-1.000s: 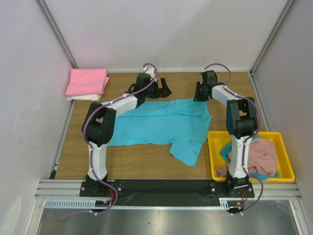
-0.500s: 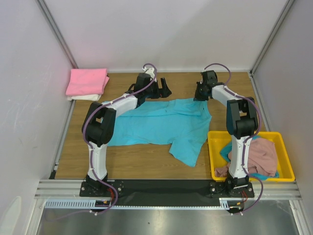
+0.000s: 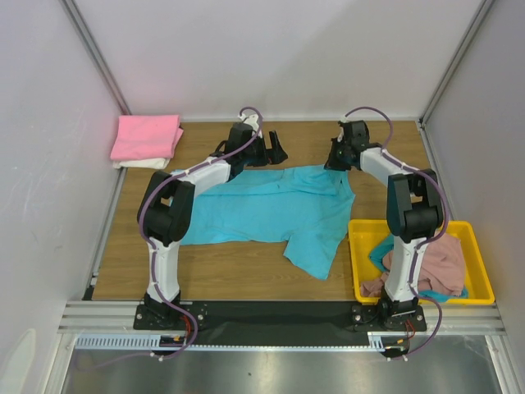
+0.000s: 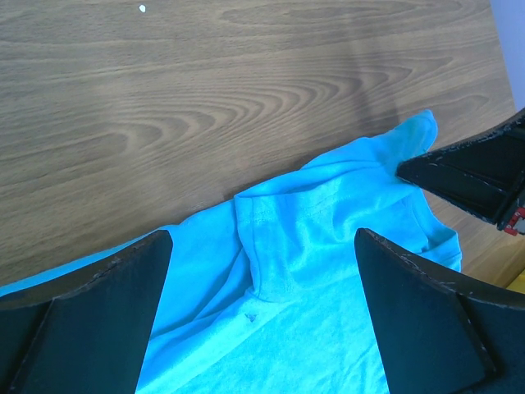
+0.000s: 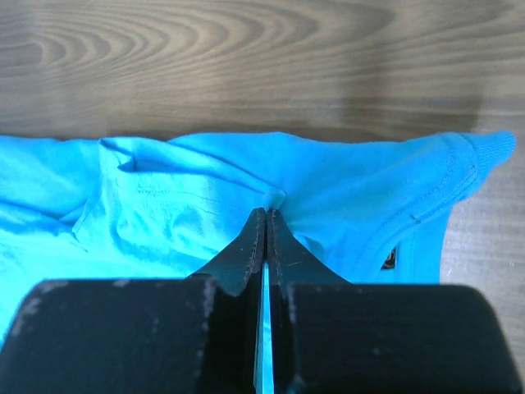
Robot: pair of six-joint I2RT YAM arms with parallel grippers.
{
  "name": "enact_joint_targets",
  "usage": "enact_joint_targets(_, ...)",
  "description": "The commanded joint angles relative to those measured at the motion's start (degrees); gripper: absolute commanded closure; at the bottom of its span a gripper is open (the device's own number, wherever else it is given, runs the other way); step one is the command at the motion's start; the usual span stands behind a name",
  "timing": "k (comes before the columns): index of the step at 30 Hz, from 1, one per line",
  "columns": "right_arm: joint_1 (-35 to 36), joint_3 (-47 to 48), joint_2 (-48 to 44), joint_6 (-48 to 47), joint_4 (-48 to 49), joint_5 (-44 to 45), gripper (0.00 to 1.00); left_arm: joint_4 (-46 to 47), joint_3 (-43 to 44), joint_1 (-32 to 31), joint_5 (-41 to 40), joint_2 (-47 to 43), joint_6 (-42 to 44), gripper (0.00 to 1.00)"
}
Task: Fold and stack the t-shirts
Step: Fold the tshirt
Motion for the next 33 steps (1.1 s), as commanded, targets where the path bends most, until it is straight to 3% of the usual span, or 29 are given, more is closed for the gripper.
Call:
enact_joint_targets(1,0.38,-1.68,-3.88,0.16,1.97,-0.61,1.0,0.8,-0.44,0.38,1.29,-0.97,-0.62,0.0)
enact_joint_targets(7,0.38,-2.84,-4.23,0.6,2.14,-0.79,0.9,1.07,-1.41,0.38,1.73,-1.41,-0.53,0.0)
enact_joint_targets(15,0.47,-0.29,-1.07,0.78,2.06,-2.54,0.63,0.98,-2.11,0.38,1.73,-1.93,0.08,0.0)
enact_joint_targets(20,0.73,1.12,-0.02,0.6,2.23,-2.46,0.59,0.89,-1.85,0.38,1.73,-1.85,0.43,0.0)
enact_joint_targets(27,1.08,3.4,1.92,0.51,1.09,-1.85,0.7,0.54,-1.23,0.56,1.9,-1.41,0.78,0.0)
enact_joint_targets(31,1.17,3.76,2.01,1.04,0.21,-1.05,0.96,0.45,-1.41,0.82,2.08,-1.41,0.78,0.0)
enact_joint_targets(33,1.26,3.76,1.66,0.78,-0.05,-0.79,1.0,0.45,-1.5,0.99,2.16,-1.41,0.87,0.0)
